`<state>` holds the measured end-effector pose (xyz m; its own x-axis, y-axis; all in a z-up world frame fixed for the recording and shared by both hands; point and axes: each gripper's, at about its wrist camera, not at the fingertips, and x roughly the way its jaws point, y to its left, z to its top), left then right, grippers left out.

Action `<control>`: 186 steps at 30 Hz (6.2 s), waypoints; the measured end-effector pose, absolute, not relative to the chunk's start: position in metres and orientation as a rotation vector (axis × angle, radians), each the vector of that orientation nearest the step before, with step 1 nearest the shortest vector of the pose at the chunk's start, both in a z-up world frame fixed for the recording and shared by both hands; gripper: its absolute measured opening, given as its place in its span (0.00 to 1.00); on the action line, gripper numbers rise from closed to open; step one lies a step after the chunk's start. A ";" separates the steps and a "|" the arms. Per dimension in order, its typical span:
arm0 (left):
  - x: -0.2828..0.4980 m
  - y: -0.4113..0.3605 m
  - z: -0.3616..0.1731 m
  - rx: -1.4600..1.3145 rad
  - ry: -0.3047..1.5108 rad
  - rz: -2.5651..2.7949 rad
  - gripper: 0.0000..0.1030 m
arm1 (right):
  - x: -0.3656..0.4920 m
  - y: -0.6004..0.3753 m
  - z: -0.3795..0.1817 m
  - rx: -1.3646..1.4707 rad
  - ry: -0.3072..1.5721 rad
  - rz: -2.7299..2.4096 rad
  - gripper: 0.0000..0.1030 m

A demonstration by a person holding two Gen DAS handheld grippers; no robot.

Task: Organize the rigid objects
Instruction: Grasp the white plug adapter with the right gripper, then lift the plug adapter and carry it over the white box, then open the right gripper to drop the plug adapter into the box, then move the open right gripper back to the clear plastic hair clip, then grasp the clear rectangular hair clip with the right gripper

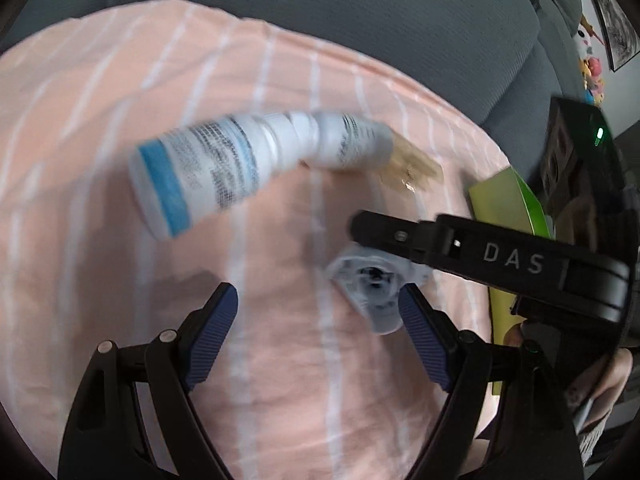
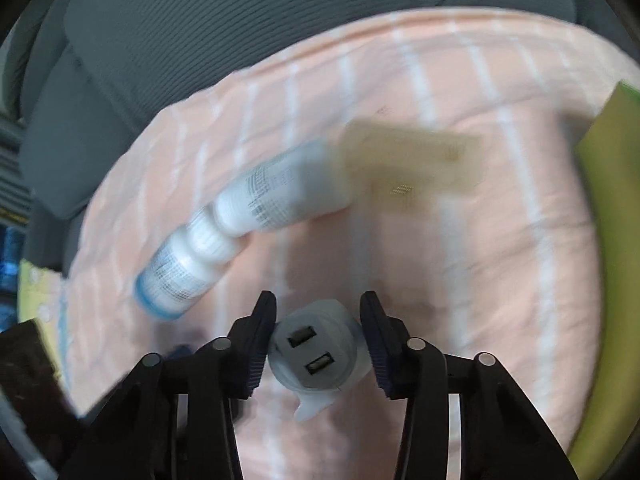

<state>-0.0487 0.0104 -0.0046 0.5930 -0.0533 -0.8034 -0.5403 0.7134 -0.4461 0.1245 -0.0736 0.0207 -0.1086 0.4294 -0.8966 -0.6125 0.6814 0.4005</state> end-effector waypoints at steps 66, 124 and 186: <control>0.108 -0.151 0.082 -0.322 0.708 -0.191 0.39 | 0.199 -0.294 0.111 0.530 1.039 0.695 0.40; 0.090 -0.143 0.082 -0.285 0.782 -0.085 0.79 | 0.204 -0.355 0.107 0.604 0.934 0.349 0.84; -0.086 0.058 0.040 -0.611 0.764 0.550 0.84 | 0.190 -0.093 0.031 -0.054 1.322 0.593 0.88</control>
